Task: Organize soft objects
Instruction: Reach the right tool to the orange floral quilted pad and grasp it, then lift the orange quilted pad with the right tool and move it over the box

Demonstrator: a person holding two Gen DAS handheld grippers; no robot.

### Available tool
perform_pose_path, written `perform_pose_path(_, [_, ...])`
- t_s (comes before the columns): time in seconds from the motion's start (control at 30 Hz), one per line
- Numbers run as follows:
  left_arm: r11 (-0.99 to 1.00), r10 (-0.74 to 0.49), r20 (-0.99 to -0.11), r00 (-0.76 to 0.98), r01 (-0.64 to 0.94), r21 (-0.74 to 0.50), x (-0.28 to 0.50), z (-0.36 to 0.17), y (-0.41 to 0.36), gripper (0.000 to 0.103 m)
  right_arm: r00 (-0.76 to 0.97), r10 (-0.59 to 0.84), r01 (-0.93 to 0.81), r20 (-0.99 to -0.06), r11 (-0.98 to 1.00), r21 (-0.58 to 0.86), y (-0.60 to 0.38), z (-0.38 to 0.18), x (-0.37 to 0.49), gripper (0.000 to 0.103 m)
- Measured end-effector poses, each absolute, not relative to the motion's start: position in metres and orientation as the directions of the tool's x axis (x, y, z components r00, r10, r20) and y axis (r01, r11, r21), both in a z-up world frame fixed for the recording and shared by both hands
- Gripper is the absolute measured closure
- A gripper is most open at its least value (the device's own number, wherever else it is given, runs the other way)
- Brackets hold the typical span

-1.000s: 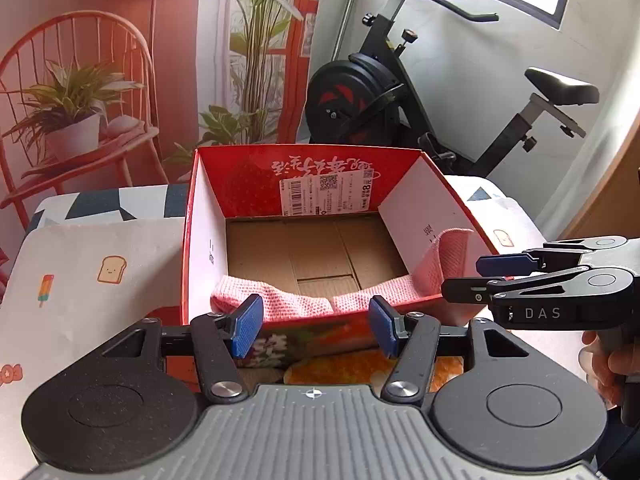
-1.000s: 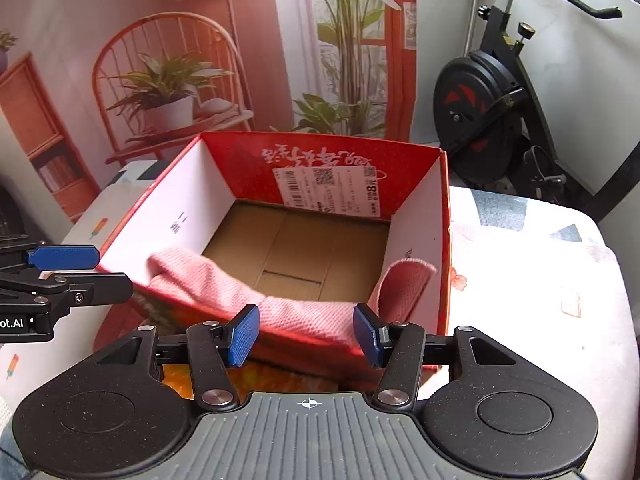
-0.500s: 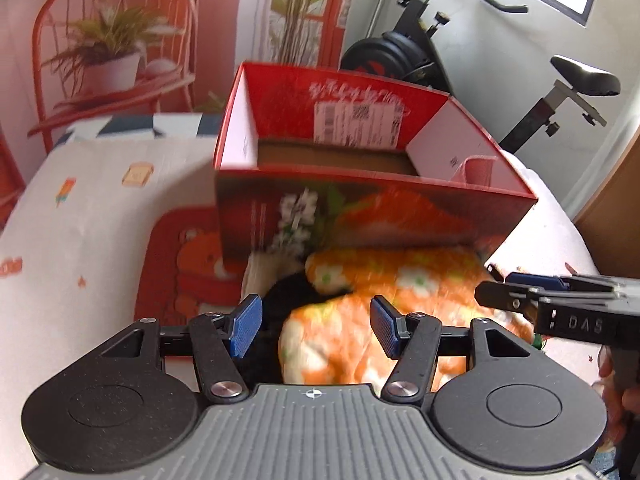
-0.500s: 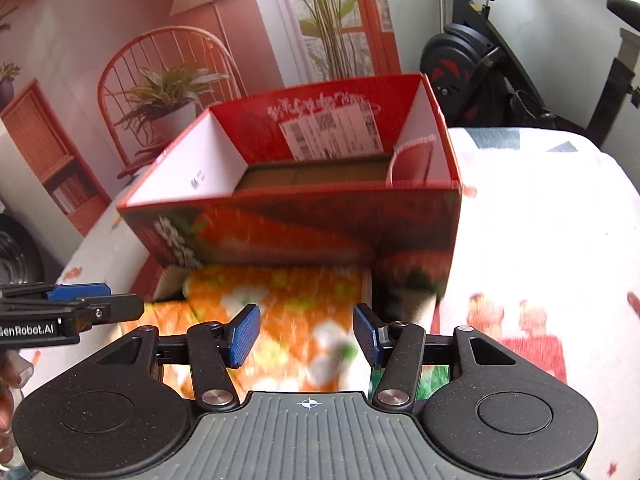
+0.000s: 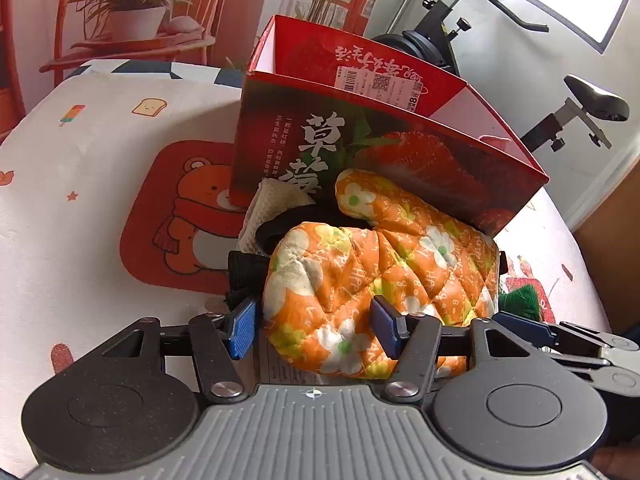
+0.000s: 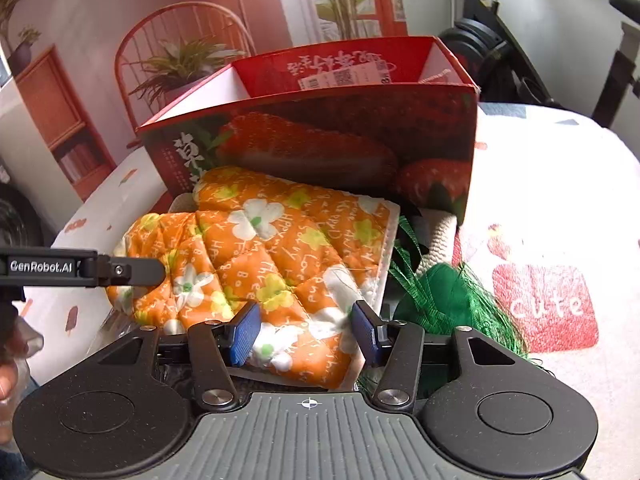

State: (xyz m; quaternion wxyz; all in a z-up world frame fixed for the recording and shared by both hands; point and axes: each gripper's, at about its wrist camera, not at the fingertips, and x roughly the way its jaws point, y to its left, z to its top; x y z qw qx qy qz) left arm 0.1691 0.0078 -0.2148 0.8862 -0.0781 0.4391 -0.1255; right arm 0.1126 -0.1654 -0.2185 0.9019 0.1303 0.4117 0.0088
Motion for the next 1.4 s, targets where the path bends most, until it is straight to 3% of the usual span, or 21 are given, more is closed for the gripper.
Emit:
perform_pose_path(0.17, [0.965, -0.260, -0.764, 0.591, 0.182, -0.187, 0.166, -0.219, 0.004, 0.063, 0.673, 0.116, 0.108, -0.730, 0.962, 0.252, -0.167, -0.220, 0.112, 0.055])
perform_pose_path(0.23, [0.966, -0.257, -0.766, 0.589, 0.179, -0.187, 0.165, -0.221, 0.005, 0.066, 0.678, 0.115, 0.114, -0.726, 0.959, 0.259, -0.168, -0.220, 0.113, 0.055])
perform_pose_path(0.47, [0.966, -0.257, -0.773, 0.580, 0.169, -0.195, 0.163, -0.224, 0.006, 0.067, 0.694, 0.092, 0.158, -0.714, 0.948, 0.276, -0.175, -0.219, 0.111, 0.049])
perform_pose_path(1.0, [0.966, -0.258, -0.776, 0.575, 0.166, -0.198, 0.161, -0.228, 0.006, 0.067, 0.714, 0.143, 0.111, -0.686, 0.943, 0.313, -0.164, -0.209, 0.110, 0.050])
perform_pose_path(1.23, [0.967, -0.255, -0.774, 0.580, 0.169, -0.193, 0.161, -0.229, 0.006, 0.067, 0.707, 0.133, 0.065, -0.694, 0.966, 0.251, -0.152, -0.210, 0.113, 0.077])
perform_pose_path(1.4, [0.966, -0.256, -0.759, 0.599, 0.176, -0.187, 0.156, -0.223, 0.006, 0.074, 0.714, 0.137, 0.081, -0.686, 0.958, 0.276, -0.159, -0.211, 0.110, 0.085])
